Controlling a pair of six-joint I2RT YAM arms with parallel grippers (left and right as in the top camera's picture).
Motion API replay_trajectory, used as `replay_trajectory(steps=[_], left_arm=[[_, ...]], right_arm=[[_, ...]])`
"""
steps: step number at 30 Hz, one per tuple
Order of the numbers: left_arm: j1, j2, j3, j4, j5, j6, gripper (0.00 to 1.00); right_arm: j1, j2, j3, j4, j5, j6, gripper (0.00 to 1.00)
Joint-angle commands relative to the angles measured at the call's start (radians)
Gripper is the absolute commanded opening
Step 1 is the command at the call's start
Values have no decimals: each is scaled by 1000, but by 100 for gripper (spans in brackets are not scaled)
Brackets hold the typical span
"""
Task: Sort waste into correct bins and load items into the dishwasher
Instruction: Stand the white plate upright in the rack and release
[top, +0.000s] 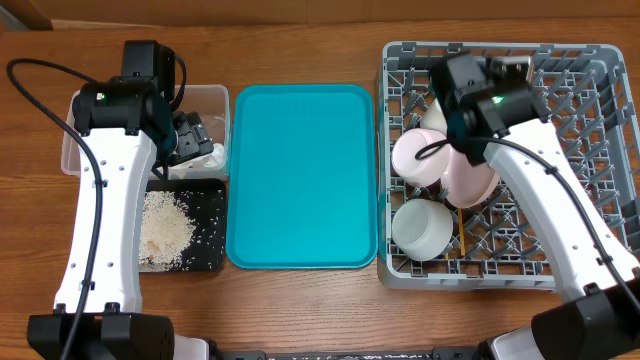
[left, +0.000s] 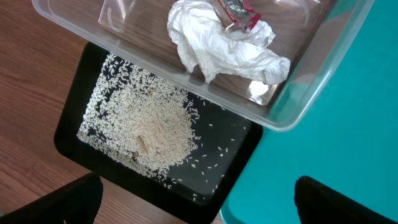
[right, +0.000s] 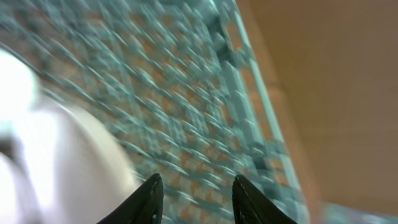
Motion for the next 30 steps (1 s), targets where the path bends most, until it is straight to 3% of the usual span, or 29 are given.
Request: replay_trajectory(steps=[1, 3, 7, 14, 30], left_arm=[[2, -4, 10, 2, -13, -4, 100], [2, -4, 10, 2, -13, -4, 100], [2, -4, 10, 2, -13, -3, 100], [2, -4, 10, 2, -13, -4, 100], [2, -4, 10, 2, -13, -4, 100]], right_arm=[[4, -14, 114, 76, -227, 6, 38], [4, -18, 161, 136, -387, -1, 42], [4, -20, 206, 228, -555, 0, 100], [4, -18, 206, 229, -684, 0, 100], [4, -18, 206, 229, -683, 0, 100]])
